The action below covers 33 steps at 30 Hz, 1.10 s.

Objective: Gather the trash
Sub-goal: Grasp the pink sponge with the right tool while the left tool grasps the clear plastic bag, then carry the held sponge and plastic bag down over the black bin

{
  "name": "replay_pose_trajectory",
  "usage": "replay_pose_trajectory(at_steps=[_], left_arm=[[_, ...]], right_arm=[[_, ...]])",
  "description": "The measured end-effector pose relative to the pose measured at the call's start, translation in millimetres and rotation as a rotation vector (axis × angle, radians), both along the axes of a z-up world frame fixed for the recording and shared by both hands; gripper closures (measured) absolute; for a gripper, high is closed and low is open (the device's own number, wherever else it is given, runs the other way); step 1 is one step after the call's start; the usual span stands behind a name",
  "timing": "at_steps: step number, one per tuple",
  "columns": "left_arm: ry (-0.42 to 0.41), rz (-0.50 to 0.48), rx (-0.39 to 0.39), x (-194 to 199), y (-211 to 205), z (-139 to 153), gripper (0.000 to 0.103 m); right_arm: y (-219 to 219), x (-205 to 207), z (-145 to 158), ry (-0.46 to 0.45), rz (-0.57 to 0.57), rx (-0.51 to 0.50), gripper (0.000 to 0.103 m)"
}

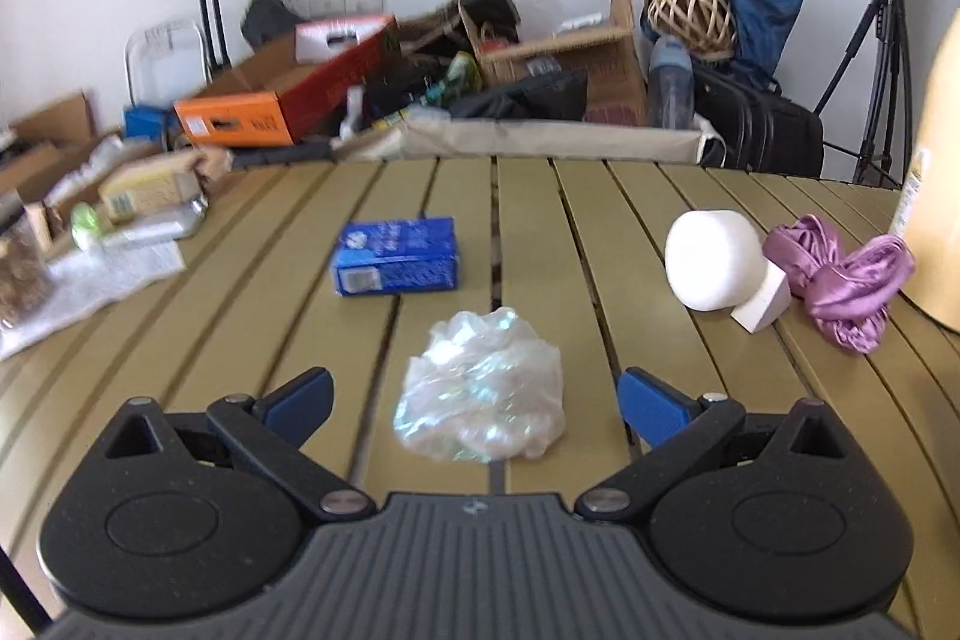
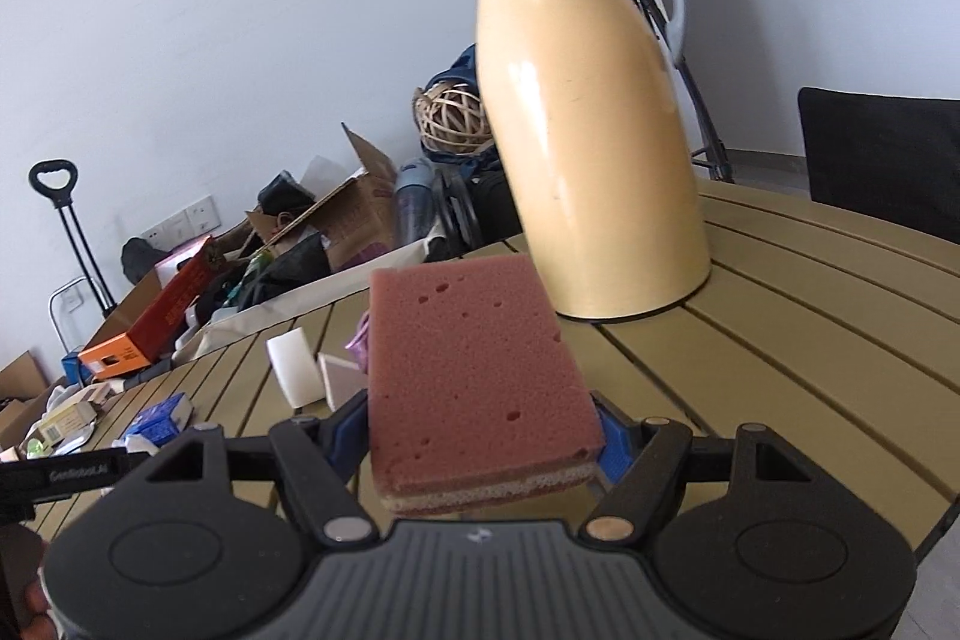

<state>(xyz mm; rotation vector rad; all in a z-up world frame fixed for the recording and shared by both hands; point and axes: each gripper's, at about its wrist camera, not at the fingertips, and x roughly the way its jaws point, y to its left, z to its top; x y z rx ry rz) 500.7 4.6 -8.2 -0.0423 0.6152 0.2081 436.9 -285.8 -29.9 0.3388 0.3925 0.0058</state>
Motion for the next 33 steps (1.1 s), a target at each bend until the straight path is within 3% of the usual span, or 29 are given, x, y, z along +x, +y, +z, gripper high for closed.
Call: replay_pose_trajectory(at_steps=[7,9,14,17,33], left_arm=[[0.056,0.06,-0.03,30,4,-13,0.001],[0.067,0.071,-0.035,33,6,-16,0.008],[0.081,0.068,-0.041,35,7,-18,0.043],[0.072,0.056,-0.032,32,4,-16,0.055],[0.026,0.018,-0.024,-6,6,1,0.059]], right_arm=[[-7,1,-2,0.005,-0.008,0.004,0.031],[-8,1,-1,0.005,-0.006,0.006,0.031],[-9,1,-2,0.01,-0.003,0.012,0.031],[-8,1,-1,0.01,0.001,0.012,0.031],[2,-1,-3,0.023,0.052,0.012,0.031]])
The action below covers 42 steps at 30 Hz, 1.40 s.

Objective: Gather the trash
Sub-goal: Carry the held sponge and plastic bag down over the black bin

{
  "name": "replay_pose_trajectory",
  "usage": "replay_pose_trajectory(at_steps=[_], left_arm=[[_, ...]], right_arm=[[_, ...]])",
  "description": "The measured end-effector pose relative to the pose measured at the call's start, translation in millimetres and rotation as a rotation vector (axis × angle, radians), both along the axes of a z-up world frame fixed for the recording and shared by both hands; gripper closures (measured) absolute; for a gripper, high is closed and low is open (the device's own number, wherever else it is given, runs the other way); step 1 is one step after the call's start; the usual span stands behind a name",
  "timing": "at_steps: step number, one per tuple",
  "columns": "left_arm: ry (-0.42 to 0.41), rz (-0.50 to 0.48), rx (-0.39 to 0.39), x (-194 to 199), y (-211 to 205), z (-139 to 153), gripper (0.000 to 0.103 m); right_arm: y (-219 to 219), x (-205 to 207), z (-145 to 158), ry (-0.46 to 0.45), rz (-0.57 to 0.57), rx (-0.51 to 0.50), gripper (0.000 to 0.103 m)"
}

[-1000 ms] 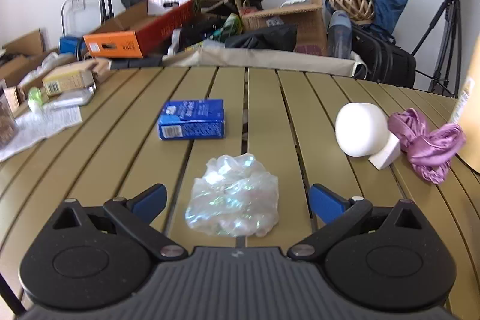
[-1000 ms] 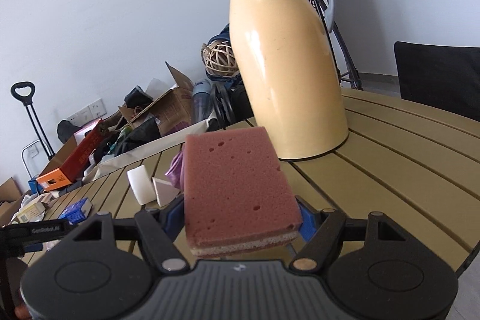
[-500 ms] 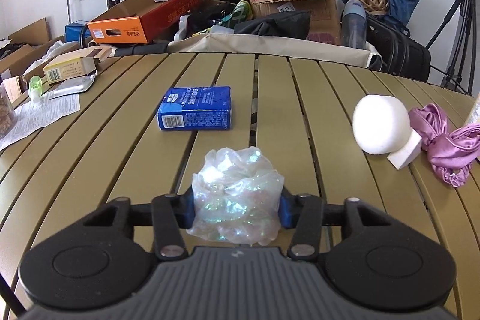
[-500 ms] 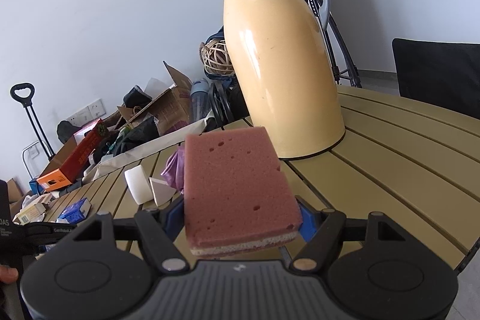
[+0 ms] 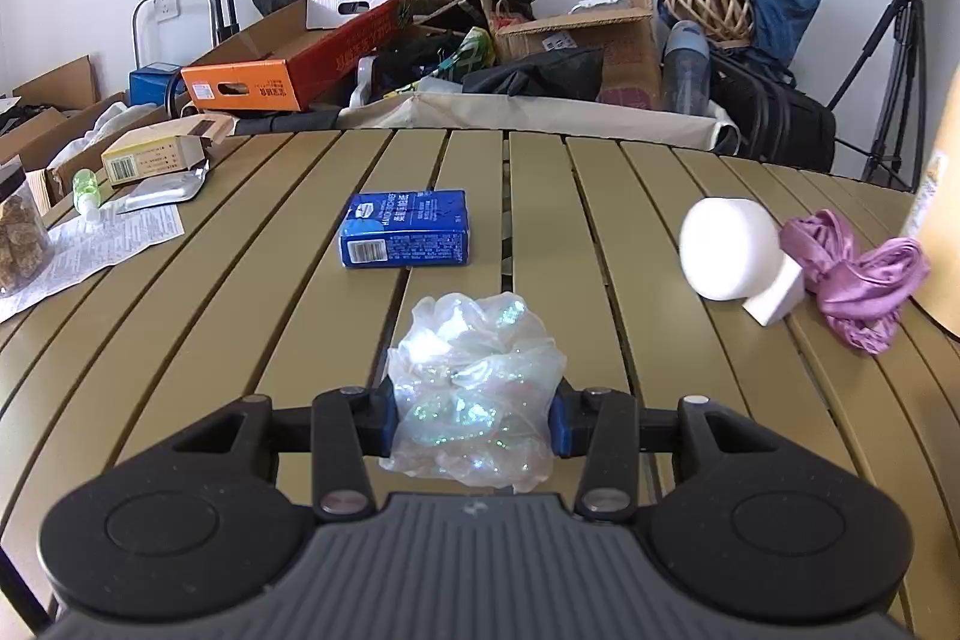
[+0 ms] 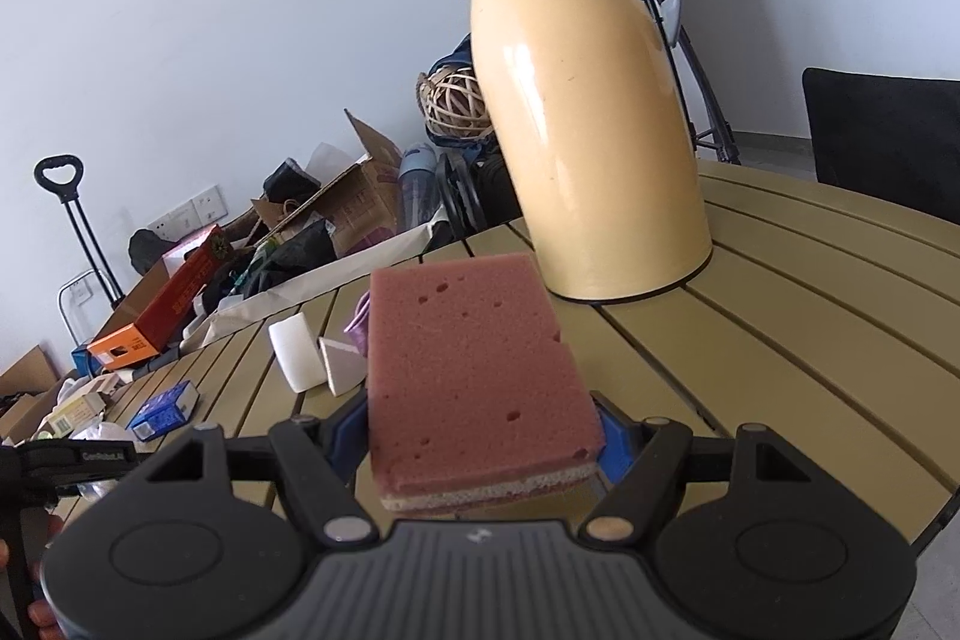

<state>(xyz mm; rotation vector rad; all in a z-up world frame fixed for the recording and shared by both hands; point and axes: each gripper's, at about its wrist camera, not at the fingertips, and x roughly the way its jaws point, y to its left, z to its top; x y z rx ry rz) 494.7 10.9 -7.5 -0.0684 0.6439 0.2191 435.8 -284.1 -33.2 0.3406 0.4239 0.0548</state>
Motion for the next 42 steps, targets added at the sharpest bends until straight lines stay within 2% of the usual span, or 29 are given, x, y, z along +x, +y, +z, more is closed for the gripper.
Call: replay_pose_trajectory(at_steps=[9,23,42], left_arm=[[-0.033,-0.038,0.04,-43,0,13,0.059],[-0.058,-0.071,0.022,-123,9,25,0.059],[-0.071,-0.153,0.005,-220,-2,11,0.059]], right_arm=[[21,-15,0,-0.019,0.071,-0.052,0.031],[57,-75,11,-0.105,0.143,-0.174,0.031],[93,-177,-20,-0.101,0.281,-0.265,0.031]])
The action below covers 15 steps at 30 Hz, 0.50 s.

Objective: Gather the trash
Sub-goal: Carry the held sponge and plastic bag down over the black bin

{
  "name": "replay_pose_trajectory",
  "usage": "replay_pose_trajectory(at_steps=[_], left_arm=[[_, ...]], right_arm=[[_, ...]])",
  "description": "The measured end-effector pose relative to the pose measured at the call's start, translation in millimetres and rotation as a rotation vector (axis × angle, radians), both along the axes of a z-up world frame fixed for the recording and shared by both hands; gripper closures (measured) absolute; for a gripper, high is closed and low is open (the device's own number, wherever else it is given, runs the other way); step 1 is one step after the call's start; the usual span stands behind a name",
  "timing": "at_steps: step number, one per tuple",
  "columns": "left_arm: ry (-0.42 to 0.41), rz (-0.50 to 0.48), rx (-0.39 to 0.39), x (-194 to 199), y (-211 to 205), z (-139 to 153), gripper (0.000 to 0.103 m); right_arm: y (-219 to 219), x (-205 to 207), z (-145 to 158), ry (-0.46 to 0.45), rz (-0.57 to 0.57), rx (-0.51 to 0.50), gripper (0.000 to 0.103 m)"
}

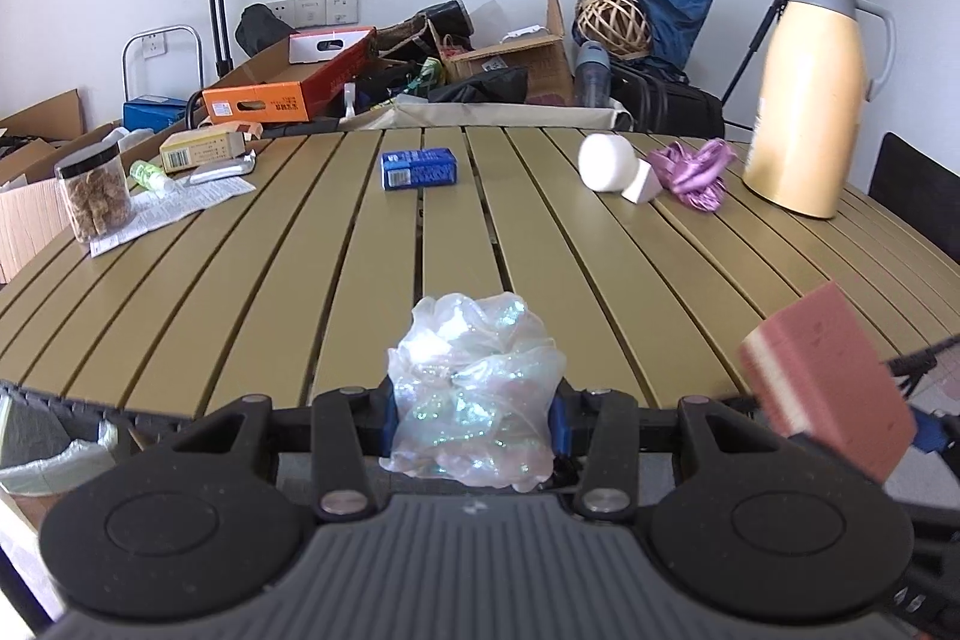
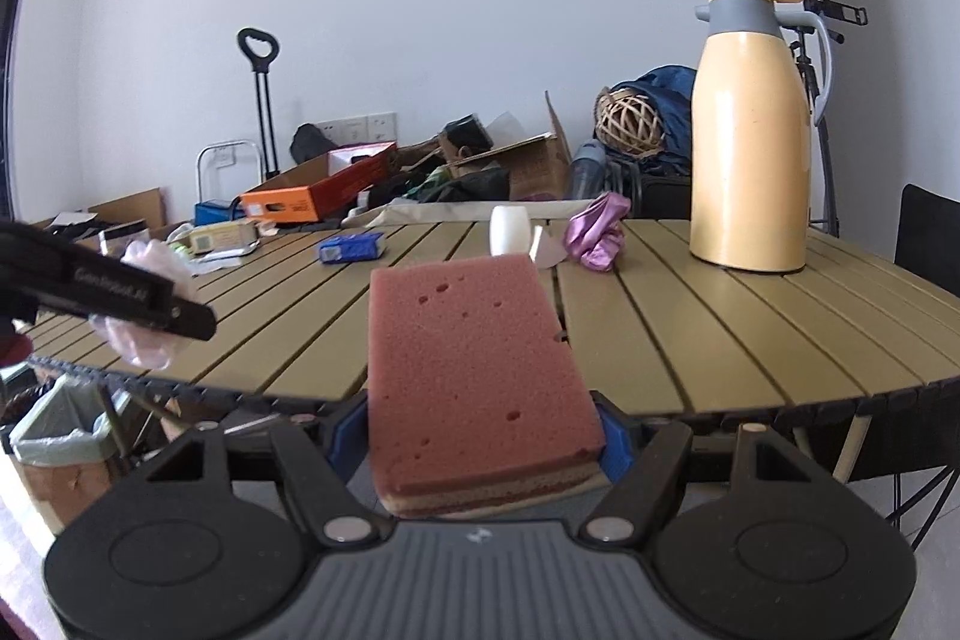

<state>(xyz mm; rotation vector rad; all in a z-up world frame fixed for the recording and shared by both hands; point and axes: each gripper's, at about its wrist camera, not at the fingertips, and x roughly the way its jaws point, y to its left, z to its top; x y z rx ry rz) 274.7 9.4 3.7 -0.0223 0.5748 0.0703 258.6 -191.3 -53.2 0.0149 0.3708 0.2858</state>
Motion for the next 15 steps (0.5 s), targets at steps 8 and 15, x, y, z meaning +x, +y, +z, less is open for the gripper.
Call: replay_pose_trajectory(at_steps=[8,15], left_arm=[[0.045,-0.028,-0.019,-31,-3,-26,0.059],[0.12,-0.023,-0.023,-46,-2,-58,0.059]], right_arm=[[14,-27,-21,0.08,0.045,-0.032,0.031],[24,-45,-45,0.181,0.07,-0.058,0.031]])
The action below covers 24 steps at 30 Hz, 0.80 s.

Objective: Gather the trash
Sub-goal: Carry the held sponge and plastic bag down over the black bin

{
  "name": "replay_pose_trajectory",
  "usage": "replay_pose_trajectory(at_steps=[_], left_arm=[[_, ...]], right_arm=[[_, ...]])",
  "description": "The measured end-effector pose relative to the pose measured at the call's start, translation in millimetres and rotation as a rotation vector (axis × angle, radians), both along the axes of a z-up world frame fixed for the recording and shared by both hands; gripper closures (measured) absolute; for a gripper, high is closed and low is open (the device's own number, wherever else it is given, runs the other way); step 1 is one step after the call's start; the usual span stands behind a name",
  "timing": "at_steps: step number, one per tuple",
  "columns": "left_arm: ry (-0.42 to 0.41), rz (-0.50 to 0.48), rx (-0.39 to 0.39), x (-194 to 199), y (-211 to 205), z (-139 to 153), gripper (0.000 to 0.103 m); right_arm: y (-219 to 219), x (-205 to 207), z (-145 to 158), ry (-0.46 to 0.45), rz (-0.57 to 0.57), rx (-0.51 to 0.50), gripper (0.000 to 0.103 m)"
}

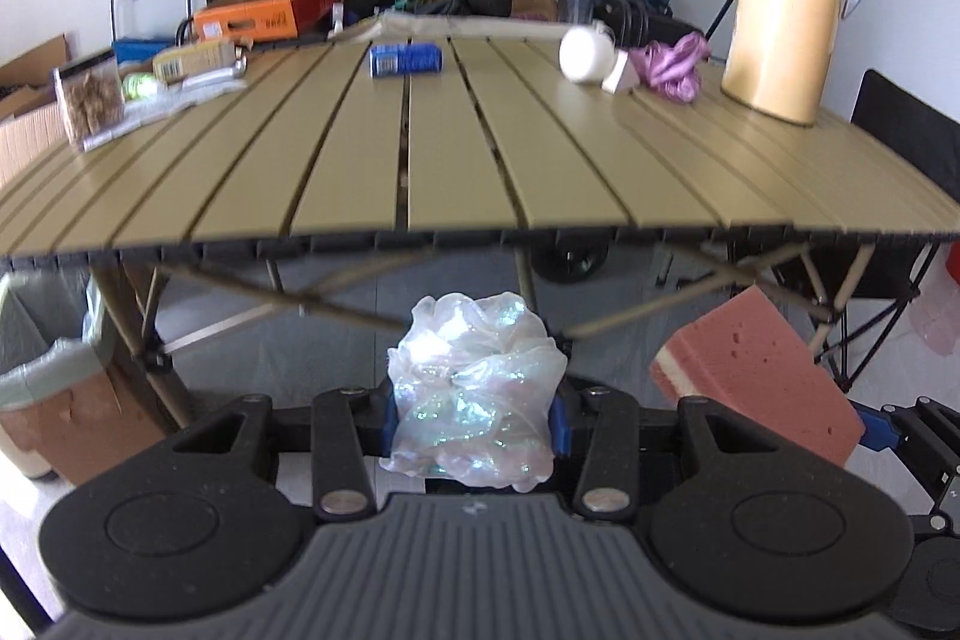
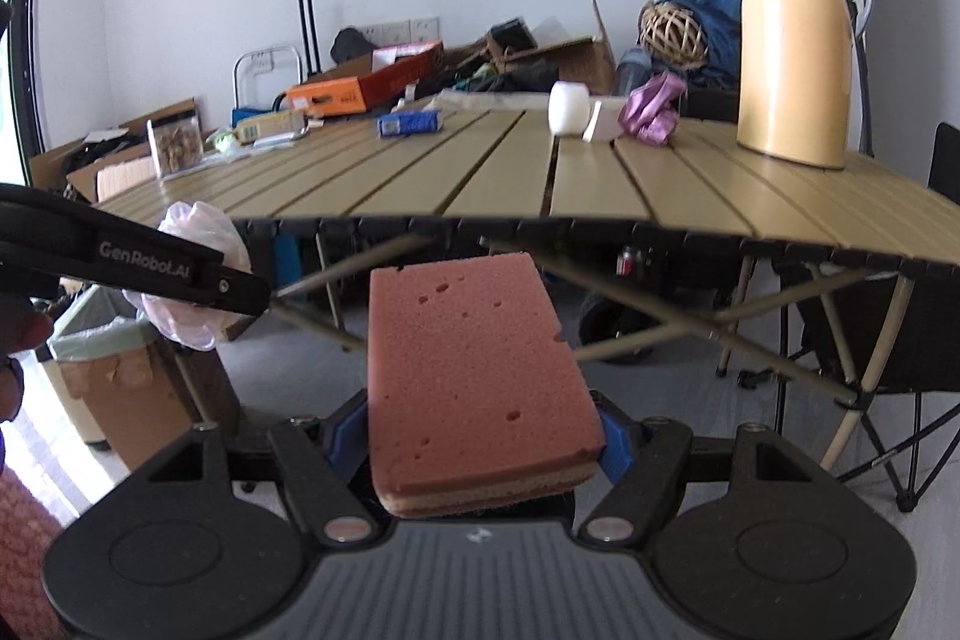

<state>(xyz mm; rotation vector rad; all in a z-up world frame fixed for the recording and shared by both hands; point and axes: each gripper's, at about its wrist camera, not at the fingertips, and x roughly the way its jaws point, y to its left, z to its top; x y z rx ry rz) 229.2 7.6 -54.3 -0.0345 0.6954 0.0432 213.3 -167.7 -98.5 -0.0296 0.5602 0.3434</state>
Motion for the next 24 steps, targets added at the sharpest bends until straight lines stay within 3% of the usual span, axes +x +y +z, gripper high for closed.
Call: replay_pose_trajectory(at_steps=[11,24], left_arm=[[0.119,0.02,-0.037,-13,1,-49,0.059],[0.237,0.058,-0.017,-14,7,-91,0.059]], right_arm=[[8,-12,-29,0.15,0.008,-0.042,0.031],[15,-13,-67,0.313,-0.013,-0.103,0.031]])
